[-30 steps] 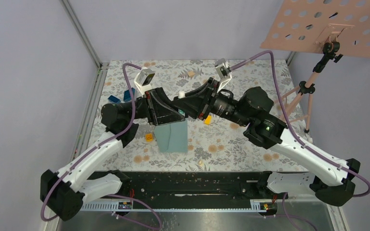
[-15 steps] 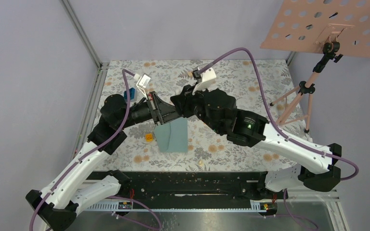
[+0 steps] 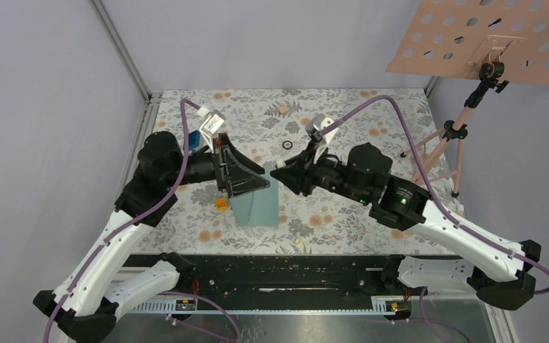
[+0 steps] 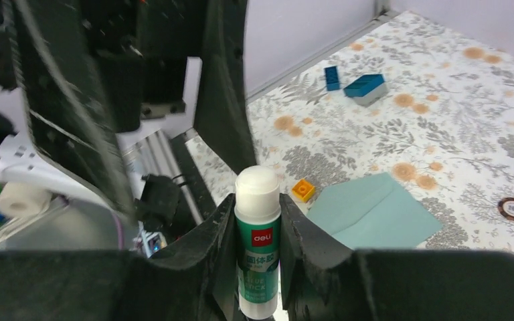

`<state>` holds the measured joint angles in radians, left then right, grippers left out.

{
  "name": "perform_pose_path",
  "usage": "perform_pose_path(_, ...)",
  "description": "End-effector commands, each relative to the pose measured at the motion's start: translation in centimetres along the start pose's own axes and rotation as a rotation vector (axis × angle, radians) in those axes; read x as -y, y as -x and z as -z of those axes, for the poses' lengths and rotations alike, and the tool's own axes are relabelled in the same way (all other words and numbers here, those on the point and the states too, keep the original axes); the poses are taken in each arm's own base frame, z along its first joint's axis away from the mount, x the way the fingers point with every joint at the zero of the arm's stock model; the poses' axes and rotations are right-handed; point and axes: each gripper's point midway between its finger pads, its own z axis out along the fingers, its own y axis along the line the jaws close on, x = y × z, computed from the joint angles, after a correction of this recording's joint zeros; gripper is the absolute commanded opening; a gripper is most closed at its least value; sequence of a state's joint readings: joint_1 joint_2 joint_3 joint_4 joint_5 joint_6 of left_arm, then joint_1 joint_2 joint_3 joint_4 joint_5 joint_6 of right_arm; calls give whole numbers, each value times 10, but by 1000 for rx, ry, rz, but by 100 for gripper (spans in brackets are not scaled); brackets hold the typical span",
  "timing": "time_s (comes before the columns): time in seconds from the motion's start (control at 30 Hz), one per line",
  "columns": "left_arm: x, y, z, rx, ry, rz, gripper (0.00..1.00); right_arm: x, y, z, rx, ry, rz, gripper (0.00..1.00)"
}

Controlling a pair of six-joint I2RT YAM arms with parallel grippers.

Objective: Place the letter into the envelope and seal it
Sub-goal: Unscrew the solid glue, then adjust the solid glue.

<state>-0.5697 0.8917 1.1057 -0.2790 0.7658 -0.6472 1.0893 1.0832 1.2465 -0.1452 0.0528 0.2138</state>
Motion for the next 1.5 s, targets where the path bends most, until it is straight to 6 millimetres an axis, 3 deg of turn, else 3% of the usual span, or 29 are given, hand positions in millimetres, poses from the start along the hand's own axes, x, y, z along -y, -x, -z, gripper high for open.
perform_pose_path(0.0, 54, -8, 23, -79, -244, -197, 70, -36, 8, 39, 19, 314, 6, 0)
perform_pose_path(0.13, 79, -16, 30, -120, -420, -191, 70, -38, 30, 59, 145, 375, -37, 0)
perform_pose_path(0.23, 88, -15, 33, -104, -489, -180, 70, -45, 36, 66, 159, 449, -62, 0)
perform_pose_path(0.8, 77, -8, 23, -54, -459, -130, 70, -55, 56, 70, 239, 560, -148, 0)
perform_pose_path(1.0, 45, 11, 6, 15, -246, -84, 72, -47, 43, 54, 155, 516, -169, 0)
perform_pose_path(1.23, 44, 16, 4, 33, -242, -82, 72, -45, 38, 50, 131, 504, -181, 0)
perform_pose_path(1.33, 43, 18, 3, 48, -236, -80, 86, -52, 36, 52, 104, 553, -170, 0)
perform_pose_path(1.47, 51, 16, 6, 36, -276, -92, 88, -45, 34, 49, 125, 508, -190, 0)
